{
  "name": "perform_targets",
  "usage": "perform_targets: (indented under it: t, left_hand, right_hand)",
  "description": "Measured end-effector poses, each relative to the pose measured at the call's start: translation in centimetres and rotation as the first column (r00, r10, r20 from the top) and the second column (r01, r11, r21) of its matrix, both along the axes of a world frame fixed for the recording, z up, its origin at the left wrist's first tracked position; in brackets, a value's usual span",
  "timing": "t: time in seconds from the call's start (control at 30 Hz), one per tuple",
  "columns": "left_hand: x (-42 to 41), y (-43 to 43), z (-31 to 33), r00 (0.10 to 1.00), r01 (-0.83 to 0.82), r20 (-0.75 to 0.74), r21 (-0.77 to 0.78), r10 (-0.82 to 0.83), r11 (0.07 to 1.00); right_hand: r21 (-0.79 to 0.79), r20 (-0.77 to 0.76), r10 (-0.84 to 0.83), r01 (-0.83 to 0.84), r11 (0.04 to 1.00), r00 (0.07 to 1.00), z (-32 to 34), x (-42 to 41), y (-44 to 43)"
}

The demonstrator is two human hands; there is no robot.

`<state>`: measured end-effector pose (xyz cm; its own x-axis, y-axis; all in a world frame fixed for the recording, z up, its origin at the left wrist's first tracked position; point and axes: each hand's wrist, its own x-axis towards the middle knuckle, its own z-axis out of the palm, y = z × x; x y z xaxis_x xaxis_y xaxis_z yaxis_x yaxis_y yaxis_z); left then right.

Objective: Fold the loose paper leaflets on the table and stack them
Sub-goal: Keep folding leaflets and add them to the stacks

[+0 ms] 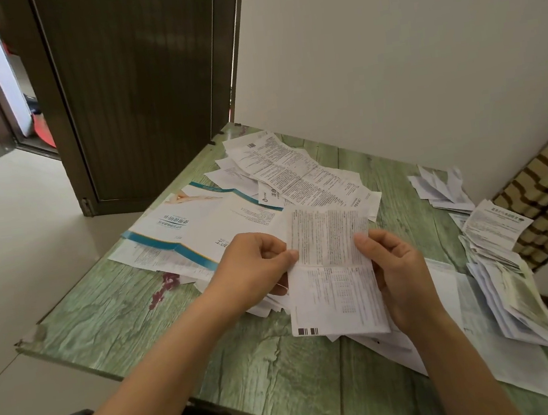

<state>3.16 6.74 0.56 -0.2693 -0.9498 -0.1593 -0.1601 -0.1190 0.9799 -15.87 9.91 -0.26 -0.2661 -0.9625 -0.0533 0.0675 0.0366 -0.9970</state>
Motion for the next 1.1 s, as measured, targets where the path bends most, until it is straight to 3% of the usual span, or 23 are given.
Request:
perform_targets:
  t: [0.13, 0.2, 0.3, 0.37, 0.47, 0.53, 0.87, 1.1]
  left_hand:
    - [0.1, 0.1, 0.3, 0.998, 0.055, 0.032, 0.021, -0.056, 0.998]
    - [0.4, 0.0, 0.7, 0.995, 0.086, -0.067, 0.091, -0.080, 0.992]
    - [0.8, -0.5, 1.4, 0.950, 0.154, -0.305, 0.283, -0.063, 0.947]
    - [0.9, -0.6, 1.7, 0.952, 0.225, -0.276, 0.342, -0.131, 0.912]
    - [0.6, 0.2, 1.2, 0.937, 0.320, 0.085, 0.182, -0.339, 0.930]
    - [0.4, 0.6, 0.6, 0.913, 0.332, 0.255, -0.003, -0.320, 0.943]
    - [-0.1, 0.7, 0.1, 0.904, 0.303, 0.378, -0.242, -0.198, 0.922]
    - [2.2, -0.6, 0.7, 0.968, -0.009, 0.229, -0.381, 0.103, 0.924]
  right_hand:
    - [-0.008, 0.017, -0.046, 0.047, 0.999, 0.999, 0.0, 0.1, 0.1]
    - [0.002, 0.030, -0.018, 0.018, 1.000, 0.999, 0.3, 0.0, 0.2]
    - [0.062, 0.029, 0.158, -0.160, 0.985, 0.987, 0.9, 0.2, 0.7]
    - [0.117, -0.033, 0.341, -0.335, 0.935, 0.940, 0.9, 0.6, 0.9]
    - [0.162, -0.142, 0.502, -0.480, 0.862, 0.853, 0.7, 1.2, 1.0]
    - [0.157, -0.185, 0.513, -0.491, 0.857, 0.838, 0.7, 1.2, 0.8]
    - [0.160, -0.250, 0.528, -0.503, 0.849, 0.812, 0.7, 1.8, 0.9]
    - [0.104, -0.212, 0.451, -0.439, 0.892, 0.867, 1.0, 0.8, 0.7]
